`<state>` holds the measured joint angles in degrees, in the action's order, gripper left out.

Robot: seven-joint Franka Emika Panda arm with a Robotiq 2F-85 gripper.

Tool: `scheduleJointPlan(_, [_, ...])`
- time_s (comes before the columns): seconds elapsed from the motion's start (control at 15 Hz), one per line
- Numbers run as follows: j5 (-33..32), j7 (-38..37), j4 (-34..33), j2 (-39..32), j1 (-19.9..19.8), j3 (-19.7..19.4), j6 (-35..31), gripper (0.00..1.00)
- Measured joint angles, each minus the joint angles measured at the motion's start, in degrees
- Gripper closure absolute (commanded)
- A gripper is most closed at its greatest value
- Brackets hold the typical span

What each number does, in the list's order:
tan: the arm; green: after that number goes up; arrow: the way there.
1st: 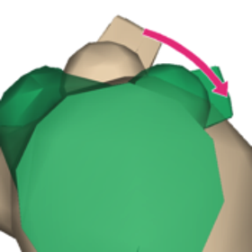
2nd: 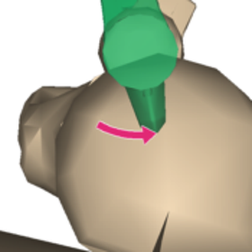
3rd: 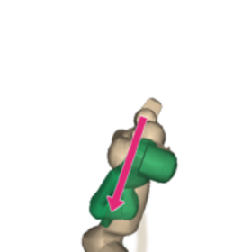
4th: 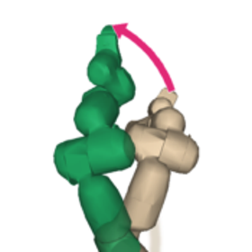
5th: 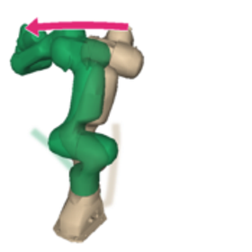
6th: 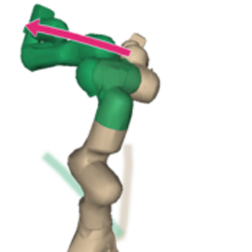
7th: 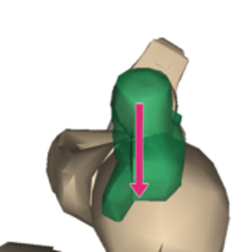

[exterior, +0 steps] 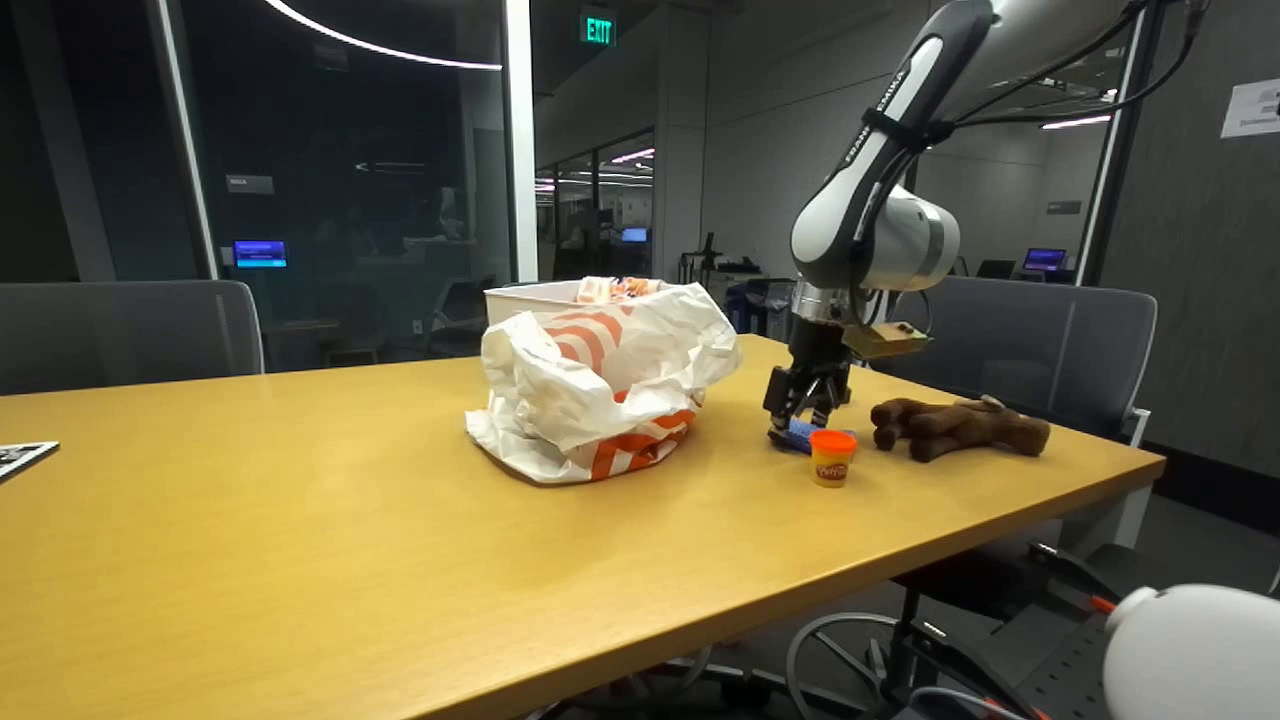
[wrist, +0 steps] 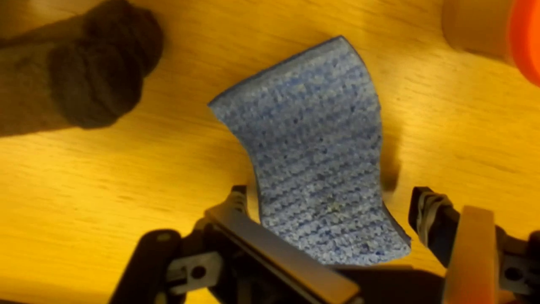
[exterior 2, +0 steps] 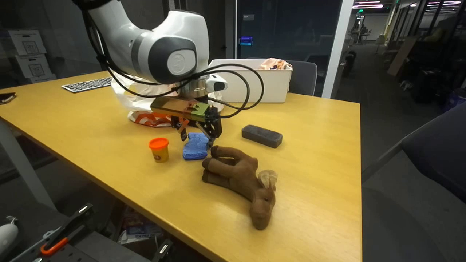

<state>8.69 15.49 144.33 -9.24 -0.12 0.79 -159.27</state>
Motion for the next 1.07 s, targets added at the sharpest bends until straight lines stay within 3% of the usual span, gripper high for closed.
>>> scheduleJointPlan(0.2, [-3.6, -1.6, 0.0, -0.8, -0.1, -0.2, -1.1, 0.56])
scheduleJointPlan(0.53, [-7.0, -4.0, -0.1, -0.1, -0.2, -0.4, -1.7, 0.71])
scheduleJointPlan(0.8, [-11.2, -7.3, -0.1, 2.2, -0.2, -1.9, -1.3, 0.75])
scheduleJointPlan(1.07, [-19.4, -12.9, 0.1, 9.7, -0.4, -4.3, 1.3, 0.8])
